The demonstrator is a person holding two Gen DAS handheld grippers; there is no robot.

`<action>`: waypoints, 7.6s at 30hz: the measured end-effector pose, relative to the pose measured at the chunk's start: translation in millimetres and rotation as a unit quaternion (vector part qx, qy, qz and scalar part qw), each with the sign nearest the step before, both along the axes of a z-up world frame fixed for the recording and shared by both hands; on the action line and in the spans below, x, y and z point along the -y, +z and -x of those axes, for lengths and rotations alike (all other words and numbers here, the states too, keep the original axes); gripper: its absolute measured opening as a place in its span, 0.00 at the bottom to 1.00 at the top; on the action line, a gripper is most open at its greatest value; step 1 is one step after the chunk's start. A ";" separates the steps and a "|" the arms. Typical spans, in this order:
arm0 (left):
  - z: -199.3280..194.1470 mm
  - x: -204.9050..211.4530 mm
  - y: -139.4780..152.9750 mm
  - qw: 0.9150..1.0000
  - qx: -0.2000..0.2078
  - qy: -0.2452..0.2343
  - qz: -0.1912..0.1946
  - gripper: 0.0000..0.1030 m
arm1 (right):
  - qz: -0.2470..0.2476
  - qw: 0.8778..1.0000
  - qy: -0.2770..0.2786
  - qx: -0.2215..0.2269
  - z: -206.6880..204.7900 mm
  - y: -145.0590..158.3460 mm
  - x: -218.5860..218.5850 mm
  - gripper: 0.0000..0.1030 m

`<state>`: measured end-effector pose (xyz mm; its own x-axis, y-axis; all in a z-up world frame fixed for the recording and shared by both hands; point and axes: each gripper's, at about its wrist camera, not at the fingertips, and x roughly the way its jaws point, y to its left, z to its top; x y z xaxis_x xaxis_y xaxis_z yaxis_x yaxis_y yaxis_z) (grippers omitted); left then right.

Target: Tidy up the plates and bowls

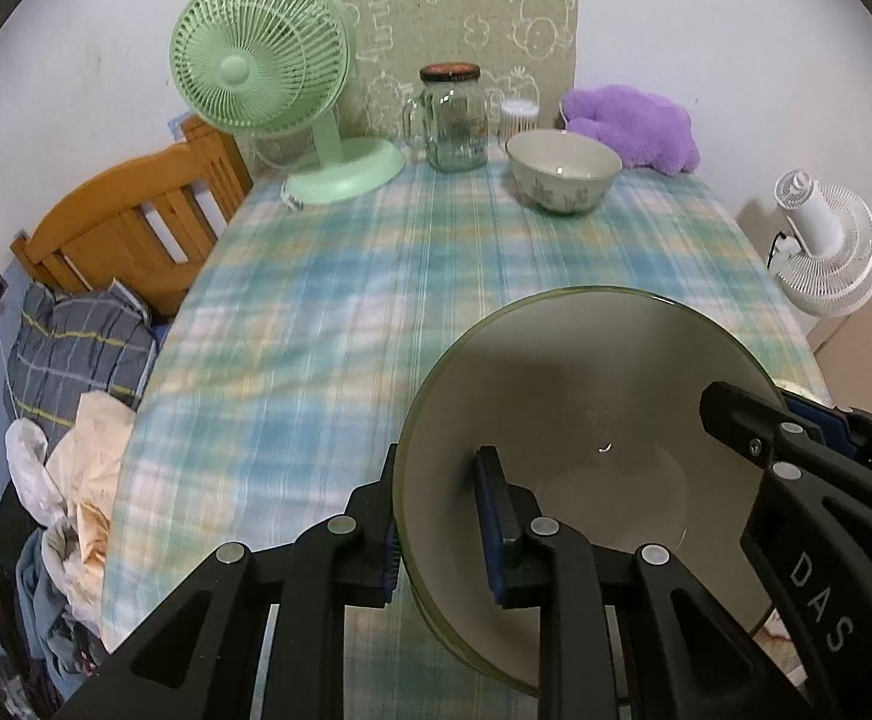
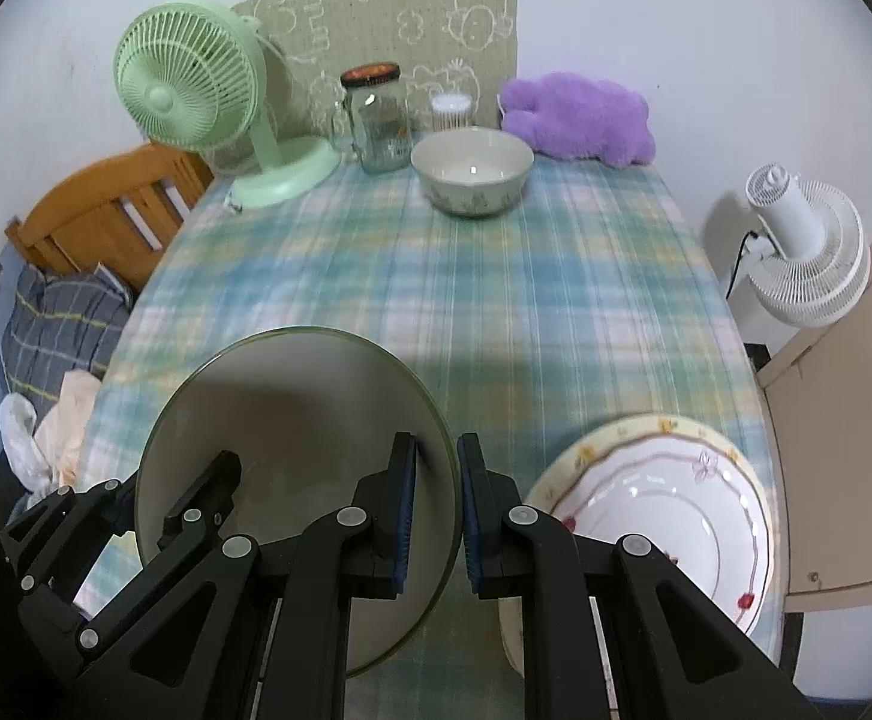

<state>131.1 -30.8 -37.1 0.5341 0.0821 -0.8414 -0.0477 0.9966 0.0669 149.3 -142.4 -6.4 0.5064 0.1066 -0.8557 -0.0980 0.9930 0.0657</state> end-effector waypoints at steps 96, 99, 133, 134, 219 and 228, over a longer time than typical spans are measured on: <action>-194.9 78.9 44.8 0.998 0.058 0.005 0.008 0.88 | 0.011 0.997 0.001 0.080 -184.3 37.6 82.9 0.76; -210.8 79.5 39.9 0.998 0.055 0.014 0.004 0.88 | 0.007 0.997 0.007 0.077 -200.3 30.9 84.8 0.76; -335.6 72.7 -53.6 0.999 0.009 0.037 -0.006 0.54 | -0.014 1.000 -0.009 0.019 -339.0 -69.8 79.3 0.48; -335.5 72.7 -54.4 0.999 0.013 0.041 -0.012 0.49 | -0.015 1.000 -0.010 0.017 -340.7 -72.1 79.0 0.44; -17.4 -13.5 25.3 0.998 0.046 -0.044 0.015 0.21 | 0.010 0.997 -0.055 0.051 2.6 30.0 -10.8 0.16; -4.4 -18.4 2.1 0.998 0.021 -0.055 0.017 0.21 | 0.018 0.998 -0.062 0.025 20.4 4.7 -18.2 0.16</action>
